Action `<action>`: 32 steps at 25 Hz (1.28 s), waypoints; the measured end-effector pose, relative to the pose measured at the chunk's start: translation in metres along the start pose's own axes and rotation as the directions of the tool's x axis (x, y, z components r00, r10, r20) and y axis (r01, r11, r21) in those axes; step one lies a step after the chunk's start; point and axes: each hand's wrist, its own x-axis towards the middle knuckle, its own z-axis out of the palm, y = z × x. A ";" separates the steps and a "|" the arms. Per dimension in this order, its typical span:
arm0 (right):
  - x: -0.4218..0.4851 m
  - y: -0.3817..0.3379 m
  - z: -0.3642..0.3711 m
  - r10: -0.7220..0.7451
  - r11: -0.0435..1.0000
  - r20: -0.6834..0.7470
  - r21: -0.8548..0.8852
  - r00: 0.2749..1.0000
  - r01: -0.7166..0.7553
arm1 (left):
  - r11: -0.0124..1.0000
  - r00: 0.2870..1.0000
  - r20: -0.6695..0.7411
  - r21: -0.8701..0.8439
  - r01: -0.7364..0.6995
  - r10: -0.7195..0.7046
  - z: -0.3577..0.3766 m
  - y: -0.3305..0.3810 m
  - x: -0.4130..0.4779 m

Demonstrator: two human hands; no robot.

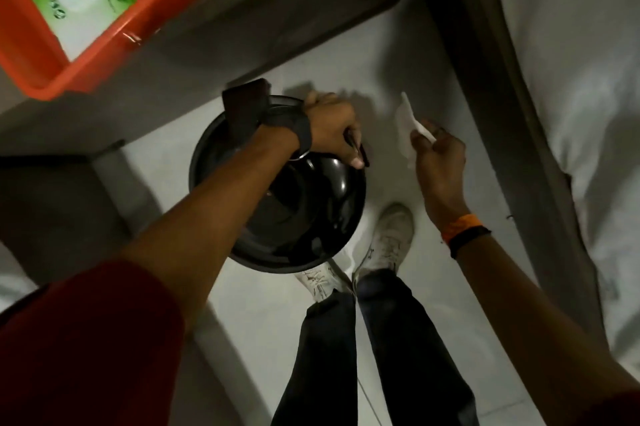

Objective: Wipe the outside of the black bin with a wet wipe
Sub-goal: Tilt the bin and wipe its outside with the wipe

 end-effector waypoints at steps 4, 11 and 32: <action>-0.022 0.005 0.009 -0.277 0.952 0.062 -0.115 0.959 0.283 | 0.974 0.996 0.019 -0.212 -0.079 0.085 -0.001 -0.018 -0.057; -0.087 0.034 0.045 -0.288 0.848 0.655 -0.164 0.699 0.503 | 0.868 0.998 -0.049 -0.496 0.008 -0.037 0.024 -0.041 -0.120; 0.024 0.045 0.036 -0.011 0.874 0.533 -0.406 0.846 0.267 | 0.779 0.979 -0.189 -0.624 -0.065 -0.070 0.054 -0.056 -0.120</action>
